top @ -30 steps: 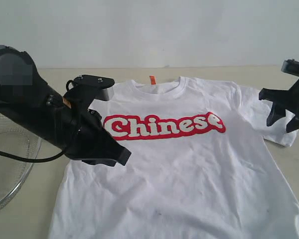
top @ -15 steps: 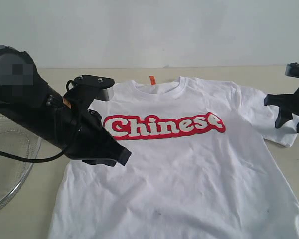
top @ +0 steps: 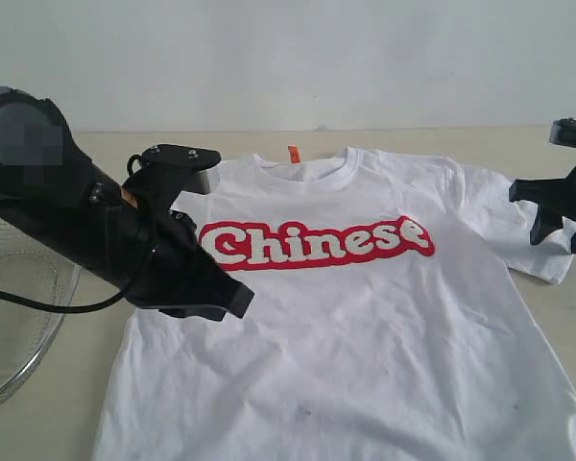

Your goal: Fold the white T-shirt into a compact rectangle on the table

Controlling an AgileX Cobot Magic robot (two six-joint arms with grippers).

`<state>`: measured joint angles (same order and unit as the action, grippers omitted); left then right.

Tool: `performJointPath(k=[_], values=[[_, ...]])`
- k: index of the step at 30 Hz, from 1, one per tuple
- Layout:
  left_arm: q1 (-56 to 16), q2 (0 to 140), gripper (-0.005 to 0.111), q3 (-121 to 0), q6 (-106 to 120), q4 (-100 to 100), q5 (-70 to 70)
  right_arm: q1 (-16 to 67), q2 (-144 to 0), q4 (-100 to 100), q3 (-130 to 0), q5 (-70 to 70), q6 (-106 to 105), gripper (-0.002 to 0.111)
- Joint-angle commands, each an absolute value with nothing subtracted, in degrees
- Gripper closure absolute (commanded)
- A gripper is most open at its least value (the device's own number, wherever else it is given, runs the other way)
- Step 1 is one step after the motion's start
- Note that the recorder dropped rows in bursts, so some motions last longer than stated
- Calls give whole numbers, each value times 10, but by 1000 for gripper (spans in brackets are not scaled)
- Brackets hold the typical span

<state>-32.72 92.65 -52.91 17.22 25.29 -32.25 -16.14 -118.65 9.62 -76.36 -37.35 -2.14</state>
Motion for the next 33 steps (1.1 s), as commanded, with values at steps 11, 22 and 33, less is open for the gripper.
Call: performJointPath(k=[11,22,33], values=[[-326,926,102,-526,176,261,-317,-164,-1208,96,-767,-373,-20,62],[-326,926,102,-526,176,265,-315,-147,-1235,97,-767,-390,-31,109],[-326,926,102,-526,176,265,-313,-147,-1186,97,-767,-364,-29,108]])
